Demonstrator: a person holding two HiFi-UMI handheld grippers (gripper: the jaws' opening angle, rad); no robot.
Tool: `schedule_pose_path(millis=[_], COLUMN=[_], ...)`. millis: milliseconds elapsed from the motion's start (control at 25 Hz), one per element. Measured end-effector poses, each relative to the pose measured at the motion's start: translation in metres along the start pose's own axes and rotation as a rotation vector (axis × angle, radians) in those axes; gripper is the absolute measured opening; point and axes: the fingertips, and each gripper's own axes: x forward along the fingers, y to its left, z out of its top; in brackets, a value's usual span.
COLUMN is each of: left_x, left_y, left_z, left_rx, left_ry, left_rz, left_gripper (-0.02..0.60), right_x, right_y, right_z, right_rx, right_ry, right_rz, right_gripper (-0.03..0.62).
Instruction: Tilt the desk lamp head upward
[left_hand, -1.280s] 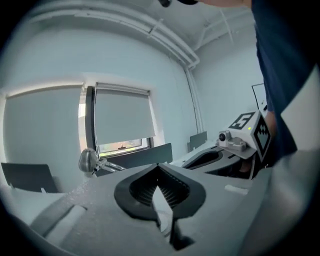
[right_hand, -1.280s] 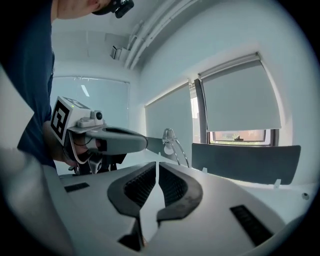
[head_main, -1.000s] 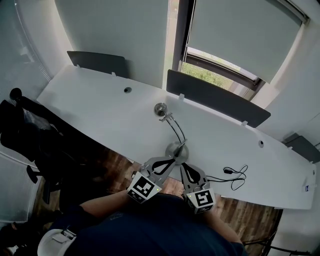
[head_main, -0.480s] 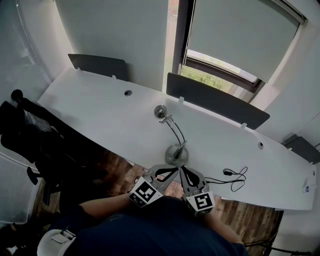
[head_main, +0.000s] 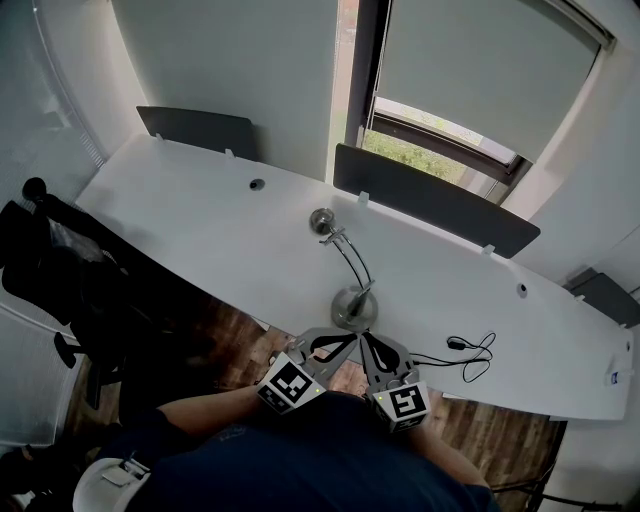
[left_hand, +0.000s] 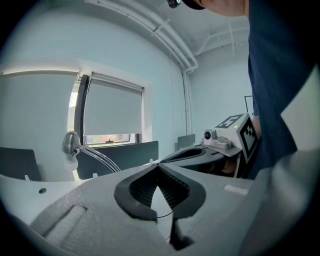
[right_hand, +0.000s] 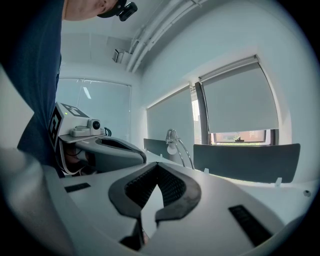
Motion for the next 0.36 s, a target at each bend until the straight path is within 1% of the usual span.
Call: schedule_pose_path(millis=[120,240,360], left_x=[-0.0001,-0.001,-0.0006], left_y=[0.0001,0.0007,0.0012], left_z=[0.0019,0.0022,0.0061], left_rx=[0.001,0.02,0.021], left_ry=[-0.013,0.006,-0.009], left_rz=[0.003,0.003,0.009], left_gripper=[0.006,0.006,0.006], right_x=[-0.0009,-0.0003,0.0], right_y=[-0.0007,0.0011,0.0012], right_z=[0.0002,-0.0026,0.0001], right_rx=[-0.005,0.005,0.008], right_ry=[0.002,-0.015,-0.017], right_rz=[-0.007,0.01,0.01], right_gripper=[0.011,0.011,0.011])
